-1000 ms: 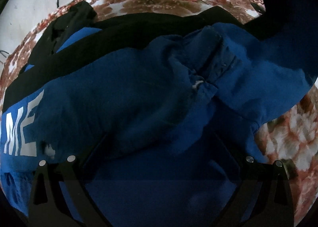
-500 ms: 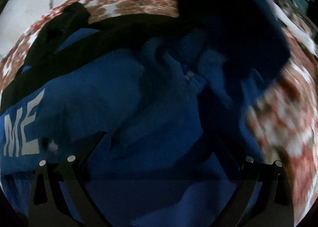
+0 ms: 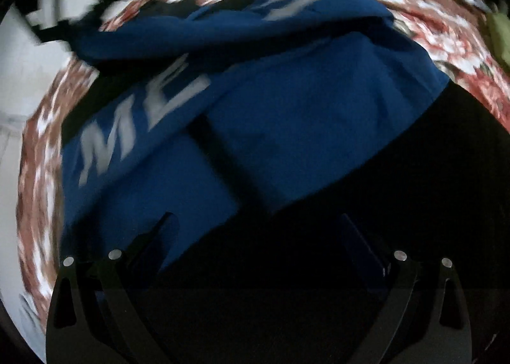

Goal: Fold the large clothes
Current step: 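Fold the held sleeve across the jacket body with the right tool and release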

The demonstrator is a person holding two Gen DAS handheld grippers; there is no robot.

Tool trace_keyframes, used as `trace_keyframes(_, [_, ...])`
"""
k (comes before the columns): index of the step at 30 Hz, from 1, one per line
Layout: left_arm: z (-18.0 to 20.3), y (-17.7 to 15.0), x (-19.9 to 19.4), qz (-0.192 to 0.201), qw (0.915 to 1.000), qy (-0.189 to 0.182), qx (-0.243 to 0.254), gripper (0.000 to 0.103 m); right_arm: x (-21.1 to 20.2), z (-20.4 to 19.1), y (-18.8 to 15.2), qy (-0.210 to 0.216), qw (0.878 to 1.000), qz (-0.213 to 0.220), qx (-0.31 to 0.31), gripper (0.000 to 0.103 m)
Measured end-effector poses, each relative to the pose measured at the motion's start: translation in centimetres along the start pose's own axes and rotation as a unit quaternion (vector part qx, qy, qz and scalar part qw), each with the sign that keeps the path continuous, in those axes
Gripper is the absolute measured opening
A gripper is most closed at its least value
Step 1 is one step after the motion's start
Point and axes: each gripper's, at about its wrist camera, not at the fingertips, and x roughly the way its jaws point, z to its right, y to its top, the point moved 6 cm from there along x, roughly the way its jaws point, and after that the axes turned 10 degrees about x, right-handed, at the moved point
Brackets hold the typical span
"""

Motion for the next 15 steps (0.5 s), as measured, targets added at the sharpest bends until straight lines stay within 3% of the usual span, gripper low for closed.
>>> trace_keyframes(4, [-2.1, -1.9, -1.5, 0.010, 0.9982, -0.016, -0.057, 0.098, 3.5, -0.4, -2.4, 0.004, 0.999, -0.039, -0.003, 0.029])
trace_keyframes(7, [-3.6, -3.2, -2.4, 0.018, 0.9942, -0.032, -0.101, 0.098, 4.7, -1.1, -3.9, 0.017, 0.998, -0.057, -0.012, 0.074])
trace_keyframes(11, [-6.1, -5.7, -2.7, 0.008, 0.9844, -0.049, -0.169, 0.098, 3.9, -1.0, -4.5, 0.021, 0.998, -0.059, -0.008, 0.077])
trace_keyframes(14, [-8.6, -7.5, -2.4, -0.010, 0.9648, -0.077, -0.251, 0.097, 1.8, 0.4, -4.3, 0.020, 0.999, -0.041, 0.007, 0.085])
trace_keyframes(15, [-9.9, -7.9, -2.1, -0.015, 0.9504, -0.095, -0.296, 0.097, 0.8, 1.2, -4.2, 0.016, 0.999, -0.032, 0.008, 0.085])
